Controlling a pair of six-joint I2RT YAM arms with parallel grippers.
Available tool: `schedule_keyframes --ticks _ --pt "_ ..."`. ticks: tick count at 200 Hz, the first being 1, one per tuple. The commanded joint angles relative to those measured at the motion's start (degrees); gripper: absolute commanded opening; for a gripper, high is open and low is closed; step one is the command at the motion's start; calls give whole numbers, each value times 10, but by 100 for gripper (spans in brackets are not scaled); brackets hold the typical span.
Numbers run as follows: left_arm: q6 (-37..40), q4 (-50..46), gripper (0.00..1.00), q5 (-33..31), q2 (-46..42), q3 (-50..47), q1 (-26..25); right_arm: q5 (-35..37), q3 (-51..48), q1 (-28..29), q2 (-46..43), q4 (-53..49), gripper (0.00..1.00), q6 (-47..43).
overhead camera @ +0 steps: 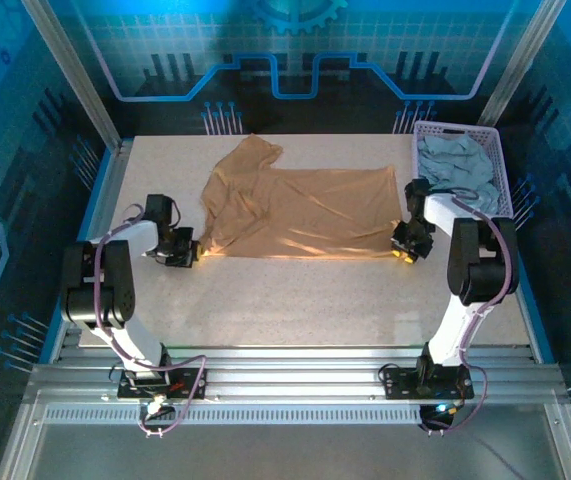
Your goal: Fold and stack the t-shirts
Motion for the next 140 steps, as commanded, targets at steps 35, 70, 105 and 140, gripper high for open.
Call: schedule_keyframes --ticks 35,70,105,140 --pt "67 -86 0 -24 -31 14 43 63 14 15 18 -54 0 9" --pt "97 -130 0 -31 -62 2 60 68 -31 30 -30 -69 0 13" --pt "145 -182 0 -43 -88 -3 69 57 -89 47 -79 -80 0 21" --pt "154 -179 14 -40 -82 -41 69 43 -123 65 -97 -71 0 30"
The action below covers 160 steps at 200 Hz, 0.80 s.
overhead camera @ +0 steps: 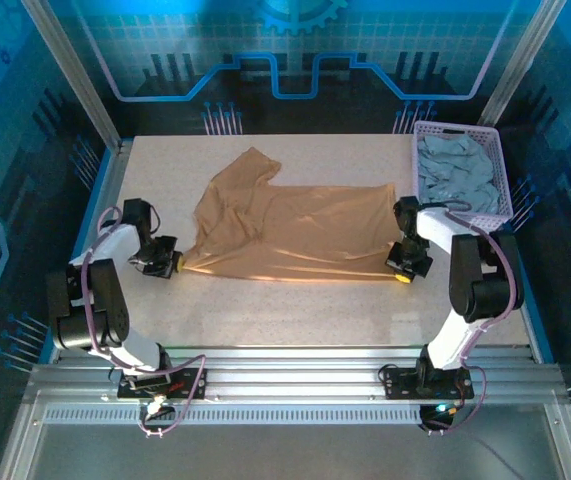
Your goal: Fold and stack the t-shirts
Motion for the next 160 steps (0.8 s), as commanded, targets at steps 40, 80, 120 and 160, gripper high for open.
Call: schedule_keyframes --ticks 40,80,120,160 --pt "50 -55 33 -47 -24 -10 5 11 -1 19 -49 -42 24 12" --pt "88 -93 39 -57 -61 64 -68 38 25 49 -111 -63 36 -3" --pt "35 -48 27 1 -11 52 -153 -49 41 100 -88 20 24 -32" --pt "67 -35 20 -6 89 89 -139 -63 61 94 -6 11 19 -25"
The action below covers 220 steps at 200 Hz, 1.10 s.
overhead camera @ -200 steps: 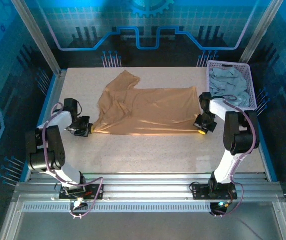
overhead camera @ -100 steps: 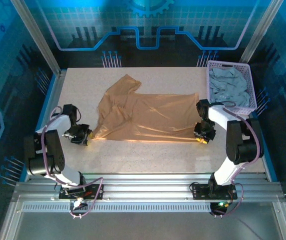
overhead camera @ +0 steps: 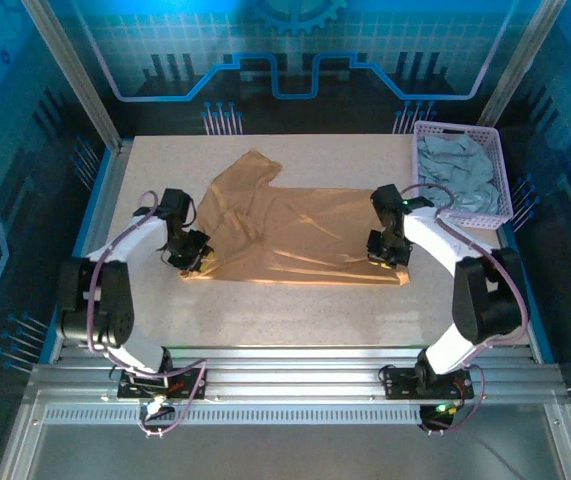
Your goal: Fold and stack the t-shirts
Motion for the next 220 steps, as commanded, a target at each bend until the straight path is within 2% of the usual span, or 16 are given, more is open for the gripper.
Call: schedule_keyframes --ticks 1,70,102,134,160,186,200,220 --pt "23 0 20 3 57 29 13 -19 15 -10 51 -10 19 -4" --pt "143 -37 13 -82 172 147 58 45 41 -53 144 -64 17 -40" --pt "162 -57 13 -85 191 160 72 45 38 -54 144 -61 16 -40" --pt "152 -66 16 -97 148 168 65 42 36 -36 81 -48 24 -35" --pt "140 -78 25 -138 88 207 12 37 42 -18 30 -36 28 -29" --pt "157 -47 32 -107 113 274 -67 -56 19 0 -34 78 36 -49" --pt "187 -51 34 -79 169 335 -105 -149 -3 -1 -59 170 41 -53" --pt "225 -75 35 -77 245 420 -147 -264 -13 -8 -58 264 43 -24"
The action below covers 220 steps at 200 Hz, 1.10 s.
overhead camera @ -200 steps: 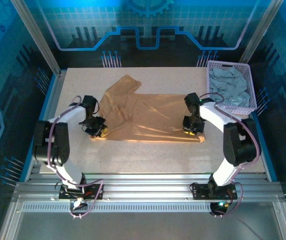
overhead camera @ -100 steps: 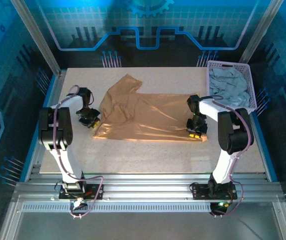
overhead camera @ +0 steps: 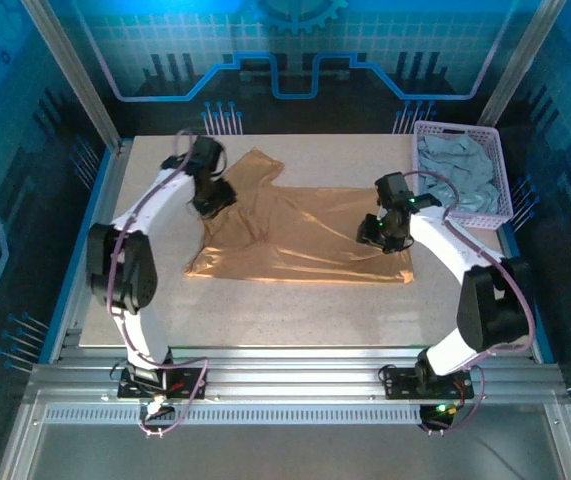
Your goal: Fold and stack the t-shirts
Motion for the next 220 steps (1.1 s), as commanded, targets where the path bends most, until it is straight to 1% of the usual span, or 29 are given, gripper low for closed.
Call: schedule_keyframes --ticks 1,8,24,44,72,94,131,163,195,220 --pt "58 -26 35 21 91 71 -42 -172 -18 -3 -2 154 43 18" --pt "66 -36 35 17 115 93 -50 -187 -13 -4 2 164 43 28" --pt "84 -51 34 13 160 130 -60 -191 -4 -3 2 169 43 39" --pt "102 -48 35 13 191 144 -67 -196 3 -6 -1 165 44 41" --pt "126 -11 37 20 205 134 -75 -194 3 -9 -6 150 43 35" --pt "130 16 36 19 212 117 -78 -194 -15 -10 -12 151 43 37" --pt "141 16 35 10 225 121 -84 -189 -39 -9 -27 148 42 40" --pt "150 -9 32 -10 244 137 -90 -186 -44 -10 -31 145 42 40" --pt "152 -1 28 -24 252 144 -90 -190 -46 -10 -30 146 41 43" --pt "151 1 17 -26 258 152 -90 -190 -52 -9 -33 148 40 46"
